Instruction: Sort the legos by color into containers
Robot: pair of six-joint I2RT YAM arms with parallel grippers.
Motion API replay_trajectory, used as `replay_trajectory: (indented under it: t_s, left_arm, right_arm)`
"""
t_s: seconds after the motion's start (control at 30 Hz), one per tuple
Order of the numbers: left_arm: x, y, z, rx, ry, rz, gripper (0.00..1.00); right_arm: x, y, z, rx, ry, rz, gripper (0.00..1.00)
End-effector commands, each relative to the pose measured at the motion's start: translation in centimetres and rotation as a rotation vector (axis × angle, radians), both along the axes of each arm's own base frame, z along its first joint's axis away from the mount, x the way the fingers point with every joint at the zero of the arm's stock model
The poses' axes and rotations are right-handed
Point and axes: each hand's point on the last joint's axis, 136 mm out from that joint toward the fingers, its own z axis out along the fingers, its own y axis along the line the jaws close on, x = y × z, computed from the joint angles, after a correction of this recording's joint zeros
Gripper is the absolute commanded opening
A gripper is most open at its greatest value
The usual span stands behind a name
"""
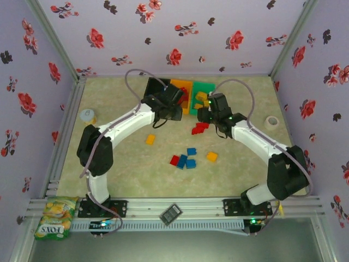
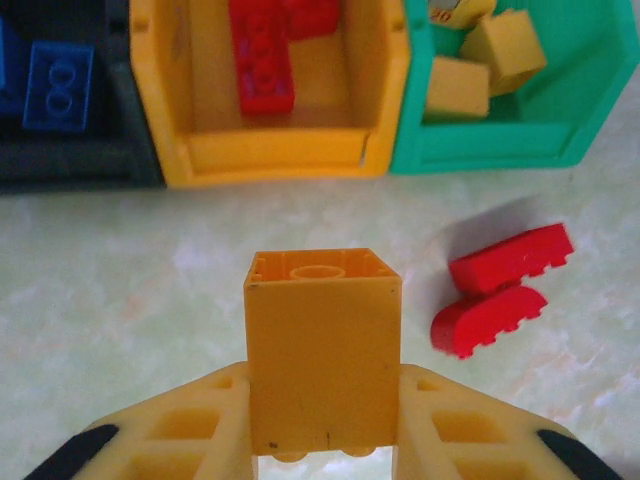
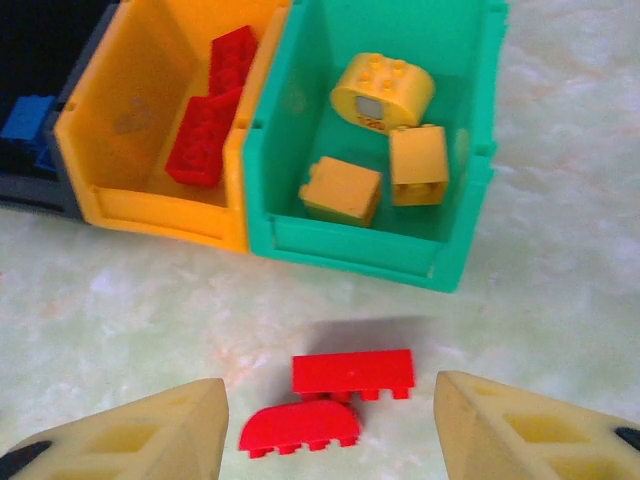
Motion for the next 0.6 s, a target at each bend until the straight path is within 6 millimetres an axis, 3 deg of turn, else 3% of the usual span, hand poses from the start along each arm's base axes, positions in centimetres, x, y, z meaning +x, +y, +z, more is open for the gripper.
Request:
replay_trajectory:
  t_s: [0.0,0.37,0.57]
  left_arm:
    - [1.4,-0.4,0.1,0.061,-0.018,-0.040,0.30]
    - [6.5,-5.0,3.4,0.027,-0.126,-0.109,0.30]
    - [9.2,-7.9,3.1,-0.011,-0.192,-0.133,0.32]
  right_arm:
    - [-1.5,-3.6,-1.1,-0.065,0.047,-0.107,0.57]
    - [-4.8,-6.9,-3.0,-0.063,0.096,-0.197,0.57]
    - [-5.5,-7.3,-4.0,-0.050,0.116,-0.211,0.57]
